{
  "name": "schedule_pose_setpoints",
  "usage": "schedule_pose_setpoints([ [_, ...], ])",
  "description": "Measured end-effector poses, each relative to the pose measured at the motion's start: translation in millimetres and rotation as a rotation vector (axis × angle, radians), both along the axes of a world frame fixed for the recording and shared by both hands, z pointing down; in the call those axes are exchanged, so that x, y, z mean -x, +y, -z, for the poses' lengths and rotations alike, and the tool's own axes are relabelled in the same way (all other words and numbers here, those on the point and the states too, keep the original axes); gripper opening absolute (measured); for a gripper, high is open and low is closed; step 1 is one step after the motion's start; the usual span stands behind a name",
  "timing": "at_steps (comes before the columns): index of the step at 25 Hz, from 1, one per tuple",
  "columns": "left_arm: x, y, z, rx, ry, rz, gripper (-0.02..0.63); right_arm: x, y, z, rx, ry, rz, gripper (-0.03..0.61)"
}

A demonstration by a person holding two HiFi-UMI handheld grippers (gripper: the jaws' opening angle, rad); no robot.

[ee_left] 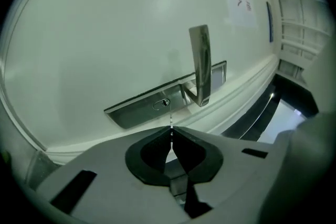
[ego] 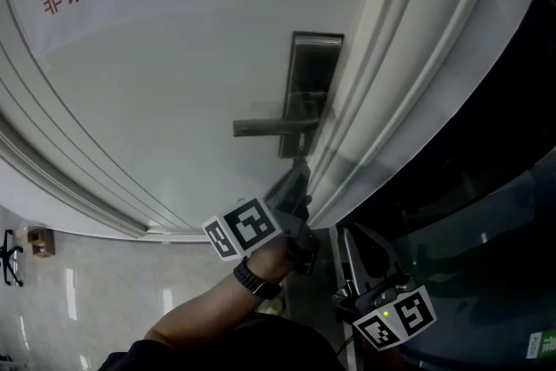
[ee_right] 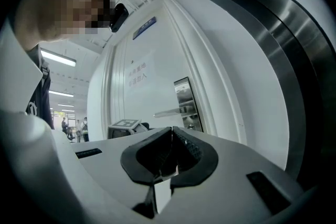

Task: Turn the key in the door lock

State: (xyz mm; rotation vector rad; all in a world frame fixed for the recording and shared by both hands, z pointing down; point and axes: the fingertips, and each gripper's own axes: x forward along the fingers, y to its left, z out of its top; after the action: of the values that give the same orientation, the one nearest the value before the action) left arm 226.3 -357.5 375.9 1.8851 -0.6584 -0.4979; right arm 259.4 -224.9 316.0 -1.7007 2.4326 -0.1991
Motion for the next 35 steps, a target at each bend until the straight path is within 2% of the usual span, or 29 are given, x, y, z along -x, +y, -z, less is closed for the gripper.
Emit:
schedule_pose_setpoints([
  [5, -5.6, -5.9, -2.1, 0.056, 0.052, 0.011, 0.009, -4.5, -8.0, -1.7, 0.005, -0.004, 0.004, 0.015],
  [12, -7.4, -10.9, -4.9, 0.095, 0.092, 0.020, 0.009, -9.6, -14.1, -6.4, 0.016, -0.013, 0.007, 0.016],
  [25, -4.8, -21.9, -3.2, 0.122, 0.158, 0.071, 0.009, -12.6, -14.6, -6.5, 0.018, -0.012, 0.008, 0.015],
  [35, -12.1, -22.8, -1.8, 0.178, 0.165, 0.059, 0.009, -13.3, -14.0, -5.5, 0.015, -0.017, 0.017, 0.015],
])
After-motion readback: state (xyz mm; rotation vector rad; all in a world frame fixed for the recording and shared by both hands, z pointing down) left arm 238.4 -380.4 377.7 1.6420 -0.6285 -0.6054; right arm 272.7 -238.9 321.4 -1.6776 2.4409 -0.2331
